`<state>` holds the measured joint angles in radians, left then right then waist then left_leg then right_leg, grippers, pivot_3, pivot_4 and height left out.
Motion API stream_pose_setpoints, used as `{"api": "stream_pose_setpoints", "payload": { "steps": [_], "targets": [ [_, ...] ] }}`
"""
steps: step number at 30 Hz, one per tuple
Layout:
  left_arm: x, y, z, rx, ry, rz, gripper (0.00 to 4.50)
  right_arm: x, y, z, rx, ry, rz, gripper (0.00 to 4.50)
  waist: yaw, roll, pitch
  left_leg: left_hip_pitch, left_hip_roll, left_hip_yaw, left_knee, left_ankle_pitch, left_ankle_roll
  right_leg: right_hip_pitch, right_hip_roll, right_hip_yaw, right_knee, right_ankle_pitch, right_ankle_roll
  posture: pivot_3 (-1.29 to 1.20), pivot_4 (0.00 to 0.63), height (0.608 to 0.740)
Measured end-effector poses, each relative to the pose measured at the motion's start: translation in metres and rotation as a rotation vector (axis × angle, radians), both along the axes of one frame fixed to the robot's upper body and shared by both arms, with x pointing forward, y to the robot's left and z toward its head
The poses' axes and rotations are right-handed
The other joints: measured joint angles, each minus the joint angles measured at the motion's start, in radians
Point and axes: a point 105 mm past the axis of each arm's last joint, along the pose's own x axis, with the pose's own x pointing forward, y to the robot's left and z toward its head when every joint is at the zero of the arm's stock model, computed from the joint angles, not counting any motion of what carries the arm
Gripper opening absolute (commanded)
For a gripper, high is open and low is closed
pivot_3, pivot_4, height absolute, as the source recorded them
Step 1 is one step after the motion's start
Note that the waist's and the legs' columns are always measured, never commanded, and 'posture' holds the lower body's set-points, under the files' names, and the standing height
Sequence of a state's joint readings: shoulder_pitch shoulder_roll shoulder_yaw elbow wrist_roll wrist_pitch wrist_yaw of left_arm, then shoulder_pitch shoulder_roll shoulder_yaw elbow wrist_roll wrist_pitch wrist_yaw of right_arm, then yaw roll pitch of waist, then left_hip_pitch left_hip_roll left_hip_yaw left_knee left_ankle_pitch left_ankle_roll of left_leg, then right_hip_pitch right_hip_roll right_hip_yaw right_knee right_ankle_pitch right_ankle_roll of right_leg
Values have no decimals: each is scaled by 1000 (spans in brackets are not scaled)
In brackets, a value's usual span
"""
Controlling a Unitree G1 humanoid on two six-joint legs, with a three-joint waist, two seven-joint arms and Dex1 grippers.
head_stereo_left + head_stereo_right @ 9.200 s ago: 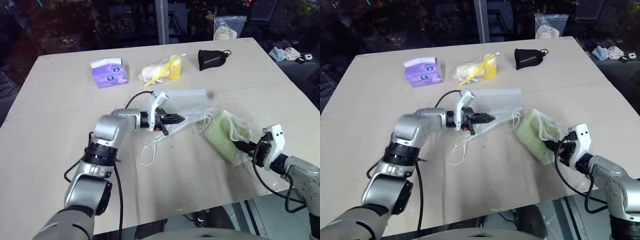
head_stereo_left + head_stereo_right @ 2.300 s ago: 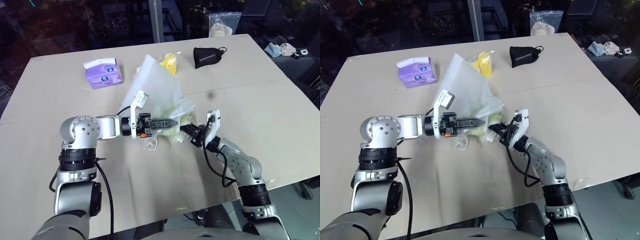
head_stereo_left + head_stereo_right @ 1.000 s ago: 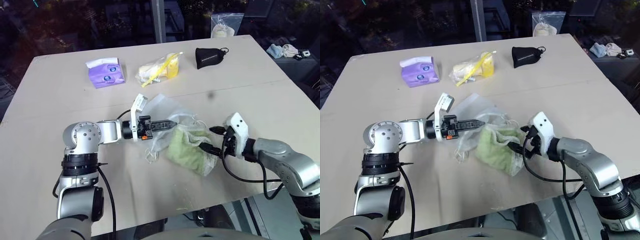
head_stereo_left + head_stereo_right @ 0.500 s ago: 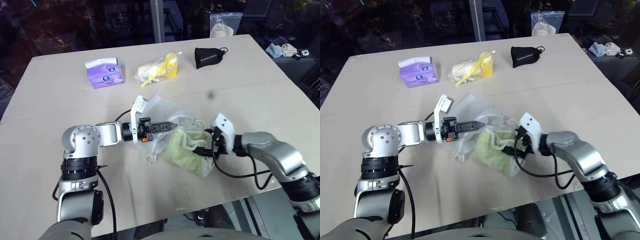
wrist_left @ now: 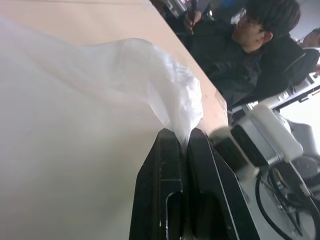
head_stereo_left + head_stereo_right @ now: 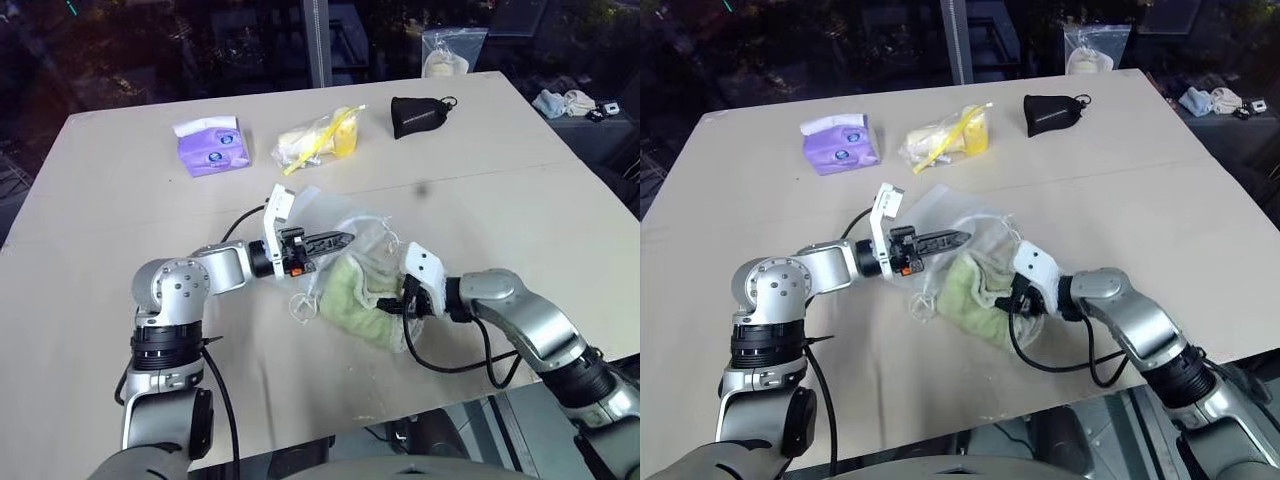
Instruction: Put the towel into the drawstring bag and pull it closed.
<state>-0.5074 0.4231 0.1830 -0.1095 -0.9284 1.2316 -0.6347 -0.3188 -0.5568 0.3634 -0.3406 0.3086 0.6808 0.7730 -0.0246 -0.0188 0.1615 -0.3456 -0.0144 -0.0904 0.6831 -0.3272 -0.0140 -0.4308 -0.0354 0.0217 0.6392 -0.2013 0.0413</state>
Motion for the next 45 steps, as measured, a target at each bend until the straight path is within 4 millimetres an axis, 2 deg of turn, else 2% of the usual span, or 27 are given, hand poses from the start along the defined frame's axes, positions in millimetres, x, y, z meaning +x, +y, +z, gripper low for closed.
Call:
{"api": "stream_pose_setpoints", "payload": {
  "steps": [2, 5, 8, 11, 15, 18, 21, 25, 28, 30, 32, 33, 35, 39, 45],
  "targets": [
    [0, 2, 0, 3, 1, 5, 0, -7, -6, 5, 46, -3, -25, 52, 6, 0, 0, 0, 0, 0, 0, 0, 0, 0, 0, 0, 0, 0, 0, 0, 150, 740],
    [-2, -1, 0, -2, 9, -17, 0, -4, 0, 19, 81, -90, -38, 37, 4, 0, 0, 0, 0, 1, 0, 0, 0, -1, 1, 1, 0, 0, 0, 0, 150, 740],
    [-6, -5, -1, -12, 32, -59, 0, 4, 10, 26, 36, -221, -19, 37, 5, 0, 1, 0, 0, 2, 0, 0, 0, -1, 1, -1, 0, 0, 0, 0, 150, 740],
    [-10, -8, 2, -12, 57, -110, 0, 21, 19, 26, -20, -344, -12, 37, 5, 0, 1, 0, 0, 2, 0, 0, 0, 0, 1, -1, 0, 0, 0, 0, 150, 740],
    [-15, -9, 2, -12, 79, -156, 0, 48, 24, 21, -24, -410, -63, 37, 5, 0, 1, 0, 0, 3, 0, 0, 0, -1, 1, 0, 0, 0, 0, 0, 150, 740],
    [-15, -9, -2, -3, 102, -159, 0, 59, 25, 16, -35, -440, -75, 37, 6, 0, 1, -1, 0, 2, -1, 0, 0, -1, 1, -1, -2, 0, 0, 0, 150, 740],
    [-16, -10, -5, 4, 111, -166, 0, 65, 32, 14, 25, -424, -103, 37, 5, 0, 1, -1, 0, 2, -1, 0, 0, -1, 0, 0, -2, 0, 0, 0, 150, 740],
    [-17, -8, -8, 5, 120, -156, 0, 70, 35, 19, 321, -207, -230, 37, 3, 1, 1, -1, 1, -1, -2, 0, 0, -2, 0, 0, -1, 0, 0, 0, 150, 740],
    [-17, -1, -11, 8, 132, -131, 0, 65, 26, 21, 490, -60, -271, 37, 5, 1, 1, -1, 0, -1, -2, 0, 0, -2, 0, 1, -1, 0, 0, 0, 150, 740],
    [-16, 4, -11, 14, 124, -112, 0, 60, 21, 30, 603, 24, -272, 37, 5, 1, 1, -1, 0, -2, -2, 0, 0, -2, 0, 1, -1, 0, 0, 0, 150, 740],
    [-14, 6, -12, 23, 113, -98, 0, 56, 22, 36, 655, 67, -251, 37, 5, 2, 2, -1, 0, -2, -2, 0, 0, -2, 0, 0, -1, 0, 0, 0, 150, 740],
    [-14, 7, -12, 24, 106, -97, 0, 47, 23, 41, 725, 152, -218, 37, 5, 2, 2, -1, 0, -2, -2, 0, 0, -2, 0, 0, -1, 0, 0, 0, 150, 740],
    [-14, 6, -13, 22, 103, -107, 0, 43, 25, 43, 776, 222, -210, 37, 5, 2, 2, -1, 1, -2, -2, 0, 0, -2, 1, 0, -1, 0, 0, 0, 150, 740],
    [-16, 0, -11, 16, 83, -133, 0, 44, 35, 49, 894, 330, -254, 37, 3, 2, 2, -1, 1, -1, -2, 0, 0, -2, 1, 0, 0, 0, 0, 0, 150, 740],
    [-18, -8, -2, -12, 28, -156, 0, 51, 47, 78, 1154, 467, -287, 37, 2, 2, 2, -1, 1, -2, -2, 0, 0, -3, 1, 1, 0, 0, 0, 0, 150, 740]
  ]
}}
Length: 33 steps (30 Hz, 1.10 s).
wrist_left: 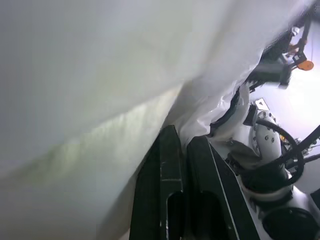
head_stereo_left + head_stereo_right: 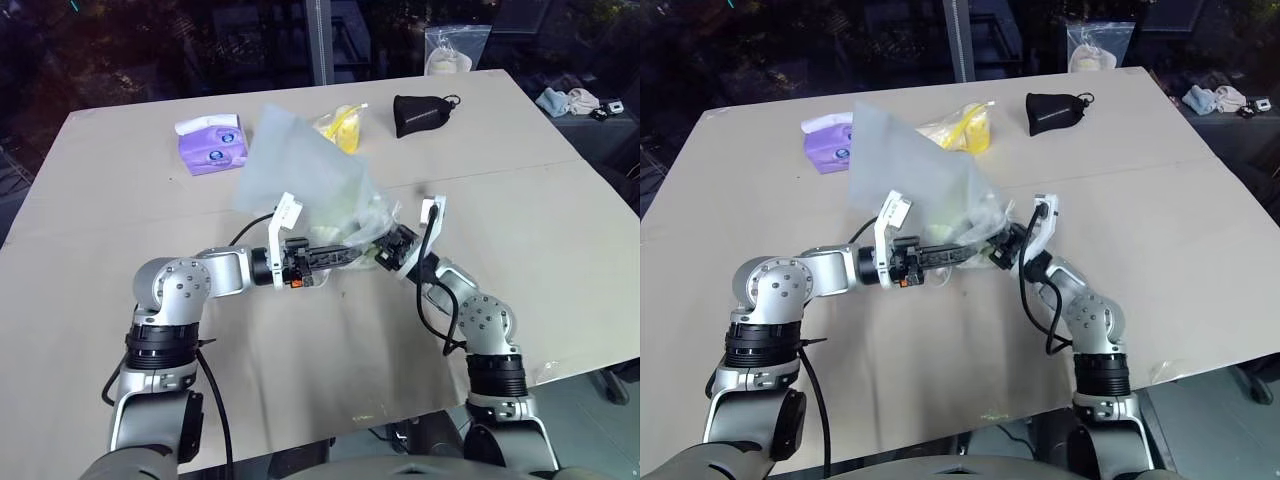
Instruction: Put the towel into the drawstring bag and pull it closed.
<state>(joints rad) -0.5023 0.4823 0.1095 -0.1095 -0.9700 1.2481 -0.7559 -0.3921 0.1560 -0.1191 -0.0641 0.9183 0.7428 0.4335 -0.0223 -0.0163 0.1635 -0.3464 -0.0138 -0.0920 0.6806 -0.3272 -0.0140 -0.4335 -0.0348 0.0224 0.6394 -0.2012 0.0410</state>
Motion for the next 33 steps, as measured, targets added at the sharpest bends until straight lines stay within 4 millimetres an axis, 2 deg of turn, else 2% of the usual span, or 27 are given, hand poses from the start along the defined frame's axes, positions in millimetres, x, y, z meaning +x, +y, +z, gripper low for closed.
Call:
{"api": "stream_pose_setpoints", "payload": {
  "steps": [4, 12, 16, 18, 21, 24, 26, 28, 30, 31, 33],
  "targets": [
    [-6, -4, 5, -50, 33, -46, 0, 1, -4, 7, 78, 42, 10, 37, 2, 0, 0, -1, 0, 0, 0, 0, 0, 0, 0, 0, -1, 0, 0, 0, 150, 740],
    [-24, -21, 22, -194, 144, -185, 0, -9, -2, 26, 273, 98, 139, 37, -18, 0, 0, 0, 0, 0, -1, 0, 0, 0, 0, 0, 0, 0, 0, 0, 150, 740],
    [-26, -31, 22, -226, 171, -214, 0, -2, -2, 25, 293, 124, 132, 37, -20, 0, 0, 0, 0, 2, -1, 0, 0, 0, 1, 0, 1, 0, 0, 0, 150, 740],
    [-25, -37, 22, -238, 179, -212, 0, 6, 4, 24, 197, 90, 81, 37, -23, 1, 0, 0, 0, 3, -1, 0, 0, 0, 1, 1, 1, 0, 0, 0, 150, 740],
    [-22, -43, 26, -268, 180, -202, 0, 17, 22, 27, -85, -93, -31, 37, -22, 0, 0, 0, 0, 5, -1, 0, 0, -1, 1, 0, 1, 0, 0, 0, 150, 740],
    [-20, -41, 22, -259, 212, -190, 0, 21, 21, 19, -285, -219, -105, 37, -19, 0, 0, -1, 0, 4, -1, 0, 0, -1, 1, 0, 0, 0, 0, 0, 150, 740],
    [-20, -39, 22, -257, 224, -187, 0, 22, 22, 6, -426, -291, -132, 37, -19, 0, 0, -1, 0, 3, -1, 0, 0, -1, 0, 2, 0, 0, 0, 0, 150, 740],
    [-21, -37, 21, -247, 235, -186, 0, 23, 15, -8, -499, -305, -142, 37, -18, 0, 0, -1, 0, 2, -1, 0, 0, -1, 0, 2, -1, 0, 0, 0, 150, 740],
    [-21, -35, 20, -235, 236, -180, 0, 22, 9, -15, -485, -265, -132, 1067, -19, 0, 0, -1, 0, 2, -1, 0, 0, -1, 0, 2, -1, 0, 0, 0, 150, 740],
    [-20, -34, 19, -226, 236, -175, 0, 18, 5, -17, -427, -212, -106, 1378, -18, 0, 0, -1, 0, 1, -1, 0, 0, -1, 0, 1, -1, 0, 0, 0, 150, 740],
    [-19, -31, 19, -209, 232, -161, 0, 10, 2, -15, -365, -174, -67, 2324, -18, 0, 0, -1, 0, 0, -1, 0, 0, -1, 0, 1, -1, 0, 0, 0, 150, 740]
  ]
}}
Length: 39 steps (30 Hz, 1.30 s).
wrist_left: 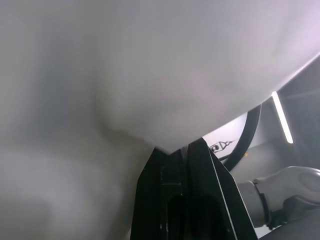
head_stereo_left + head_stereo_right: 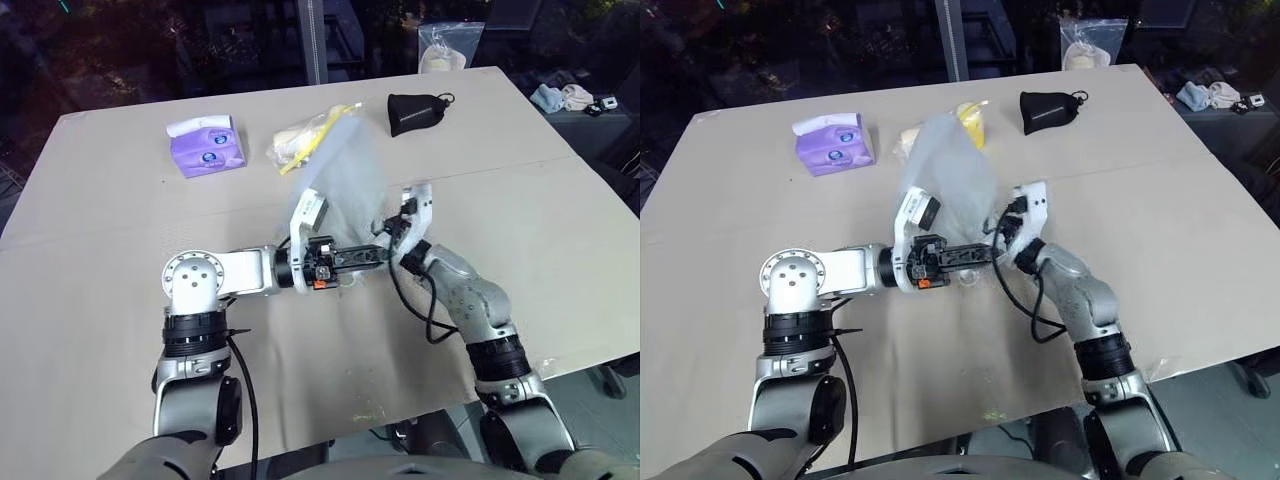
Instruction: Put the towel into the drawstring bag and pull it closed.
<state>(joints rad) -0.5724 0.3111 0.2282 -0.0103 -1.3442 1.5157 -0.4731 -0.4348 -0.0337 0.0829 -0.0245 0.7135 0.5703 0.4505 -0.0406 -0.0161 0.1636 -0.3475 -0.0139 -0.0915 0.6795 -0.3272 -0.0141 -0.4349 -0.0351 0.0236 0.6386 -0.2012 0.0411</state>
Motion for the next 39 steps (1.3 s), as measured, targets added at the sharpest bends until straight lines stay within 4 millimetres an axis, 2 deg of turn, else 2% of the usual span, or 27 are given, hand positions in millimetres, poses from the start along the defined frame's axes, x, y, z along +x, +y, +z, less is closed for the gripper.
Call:
{"api": "stream_pose_setpoints", "payload": {
  "steps": [3, 6, 10, 11, 12, 16, 18, 20, 23, 33, 37, 39],
  "targets": [
    [2, 3, 0, 14, -13, 18, 0, -11, -2, 3, 44, 60, 40, 3538, 0, 0, 0, 0, 0, 0, 0, 0, 0, 0, 0, 0, 1, 0, 0, 0, 150, 740],
    [-1, -1, 1, 15, -28, -12, 0, -18, -6, -2, 78, 136, 59, 3538, 5, 0, 0, 0, 0, 0, 0, 0, 0, 0, 0, 0, 0, 0, 0, 0, 150, 740],
    [1, -1, 5, 12, -47, -15, 0, -21, -10, 1, 66, 155, 50, 3538, 3, 0, 0, 0, -1, 2, 0, 0, 0, 0, 0, 0, 0, 0, 0, 0, 150, 740],
    [2, -1, 6, 13, -47, -14, 0, -21, -11, 1, 59, 152, 48, 2937, 2, 0, 0, 0, 0, 2, 0, 0, 0, 0, 1, 0, 0, 0, 0, 0, 150, 740],
    [4, 0, 6, 16, -49, -3, 0, -21, -12, 1, 57, 153, 50, 2707, 2, 0, 0, 0, 0, 2, 0, 0, 0, 0, 1, 0, 0, 0, 0, 0, 150, 740],
    [9, 4, 8, 42, -85, 9, 0, -20, -16, 3, 93, 171, 40, 617, 1, 0, 0, 0, 0, 3, -1, 0, 0, 0, 1, -1, 0, 0, 0, 0, 150, 740],
    [17, 11, 8, 85, -127, 64, 0, -23, -18, 13, 172, 172, 64, 59, -1, 0, 0, 0, 0, 2, -1, 0, 0, 0, 1, 0, 0, 0, 0, 0, 150, 740],
    [26, 19, 11, 112, -172, 118, 0, -25, -24, 27, 247, 158, 76, 22, 1, 0, 0, 0, 0, 2, -2, 0, 0, 0, 1, 0, 0, 0, 0, 0, 150, 740],
    [29, 16, 22, 85, -199, 104, 0, -27, -31, 41, 340, 168, 95, 22, 5, 1, 0, -1, 0, 3, -2, 0, 0, 0, 1, -2, -2, 0, 0, 0, 150, 740],
    [34, 2, 38, 47, -229, 75, 0, -28, -40, 53, 470, 239, 99, 22, 0, 1, 1, -1, 0, 3, -4, 0, 0, 0, 1, -2, -3, 0, 0, 0, 150, 740],
    [43, 7, 42, 52, -298, 128, 0, -15, -41, 47, 392, 251, -34, 22, -3, 1, 1, 0, 0, 5, -5, 0, 0, 0, 1, 0, -2, 0, 0, 0, 150, 740],
    [44, 13, 47, 43, -337, 140, 0, -12, -35, 31, 134, 187, -101, 22, -2, 1, 1, 0, 0, 5, -5, 0, 0, 0, 1, 0, -3, 0, 0, 0, 150, 740]
  ]
}}
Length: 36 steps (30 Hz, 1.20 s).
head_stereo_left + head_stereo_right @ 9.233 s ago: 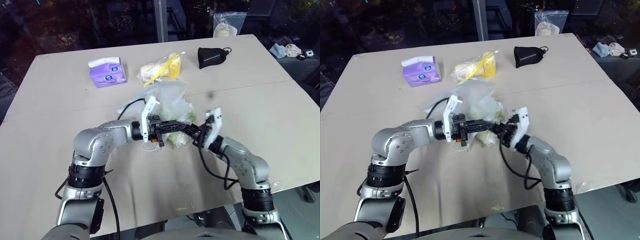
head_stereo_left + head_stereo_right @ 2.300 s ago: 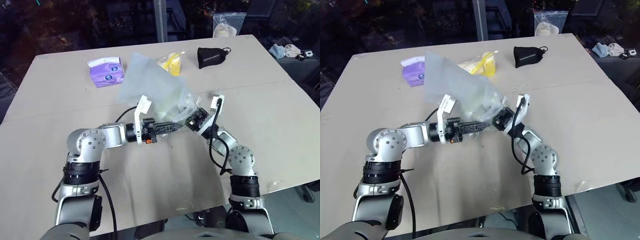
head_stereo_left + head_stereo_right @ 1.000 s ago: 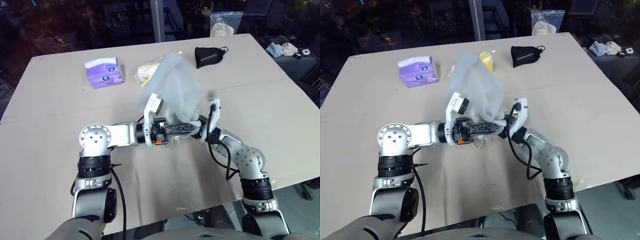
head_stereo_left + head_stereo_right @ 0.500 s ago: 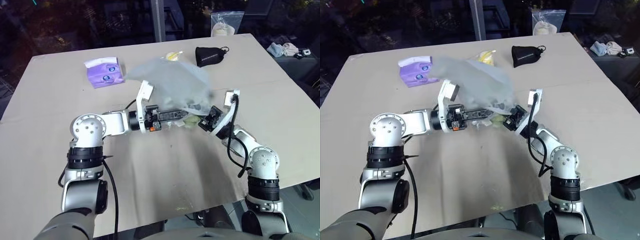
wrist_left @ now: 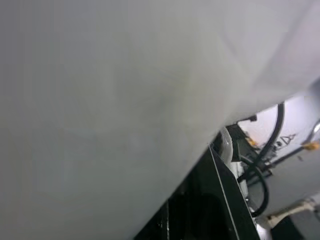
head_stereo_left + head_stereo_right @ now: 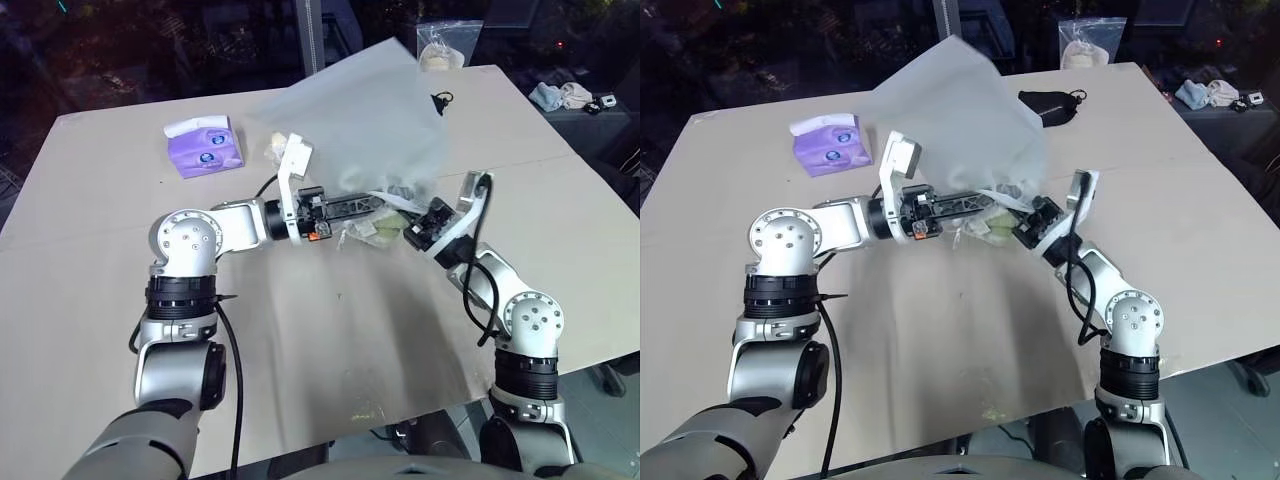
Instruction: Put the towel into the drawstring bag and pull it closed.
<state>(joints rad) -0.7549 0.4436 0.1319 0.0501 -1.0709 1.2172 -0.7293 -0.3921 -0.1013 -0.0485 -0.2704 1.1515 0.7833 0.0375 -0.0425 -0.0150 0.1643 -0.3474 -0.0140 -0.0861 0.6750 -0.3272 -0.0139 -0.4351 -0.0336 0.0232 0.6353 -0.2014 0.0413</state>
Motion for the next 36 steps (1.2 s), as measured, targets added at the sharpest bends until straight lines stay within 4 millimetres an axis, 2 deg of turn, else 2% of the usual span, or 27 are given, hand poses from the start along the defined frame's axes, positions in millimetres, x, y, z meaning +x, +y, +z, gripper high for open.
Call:
{"api": "stream_pose_setpoints", "payload": {
  "steps": [3, 7, 8, 11, 15, 16, 26, 30, 32, 34, 36],
  "targets": [
    [3, 2, -6, 38, -37, 29, 0, 0, 7, -20, -296, -91, -16, 22, 2, 0, 0, -1, 0, -1, -1, 0, 0, 0, 0, -1, -2, 0, 0, 0, 150, 740],
    [4, -1, -11, 92, -183, 79, 0, -2, 10, -28, -383, -139, -5, 22, 3, 0, 0, -2, 0, -1, -3, 0, 0, 0, -1, -1, -5, 0, 0, 0, 150, 740],
    [2, -1, -12, 97, -200, 81, 0, -2, 9, -29, -397, -148, 0, 522, 4, 0, 0, -2, 0, -1, -3, 0, 0, 0, -1, 0, -6, 0, 0, 0, 150, 740],
    [0, 0, -16, 99, -188, 79, 0, -1, 5, -32, -448, -170, 1, 1476, 5, 0, 0, -2, 0, -1, -3, 0, 0, 0, -1, -1, -6, 0, 0, 0, 150, 740],
    [1, 7, -20, 98, -172, 110, 0, 1, -3, -39, -527, -190, -24, 3368, 4, 0, 0, -2, 0, -1, -3, 0, 0, 0, -1, -2, -6, 0, 0, 0, 150, 740],
    [1, 8, -22, 100, -168, 115, 0, 3, -5, -40, -545, -202, -38, 3635, 4, 0, 0, -2, 0, -1, -3, 0, 0, 0, -1, -2, -6, 0, 0, 0, 150, 740],
    [-2, 10, -27, 118, -135, 139, 0, 0, -6, -42, -567, -234, -48, 3635, 4, 0, 0, -2, 0, -2, -3, 0, 0, 0, -1, -2, -5, 0, 0, 0, 150, 740],
    [2, 18, -31, 100, -41, 169, 0, 1, -8, -45, -585, -224, -59, 3635, 4, 0, 0, -1, 0, -2, -3, 0, 0, 0, -1, -2, -4, 0, 0, 0, 150, 740],
    [9, 23, -36, 95, 17, 217, 0, 3, -8, -53, -628, -213, -62, 3635, 4, -1, 0, -1, 0, -2, -2, 0, 0, 0, -1, -2, -4, 0, 0, 0, 150, 740],
    [15, 27, -40, 92, 51, 258, 0, 5, -7, -64, -648, -182, -55, 3116, 4, -1, 0, -1, 0, -2, -2, 0, 0, 0, -1, -2, -3, 0, 0, 0, 150, 740],
    [23, 31, -45, 114, 83, 305, 0, 9, -3, -75, -661, -154, -45, 2345, 3, -1, 0, -1, 0, -1, -2, 0, 0, 0, -1, -2, -2, 0, 0, 0, 150, 740]
  ]
}}
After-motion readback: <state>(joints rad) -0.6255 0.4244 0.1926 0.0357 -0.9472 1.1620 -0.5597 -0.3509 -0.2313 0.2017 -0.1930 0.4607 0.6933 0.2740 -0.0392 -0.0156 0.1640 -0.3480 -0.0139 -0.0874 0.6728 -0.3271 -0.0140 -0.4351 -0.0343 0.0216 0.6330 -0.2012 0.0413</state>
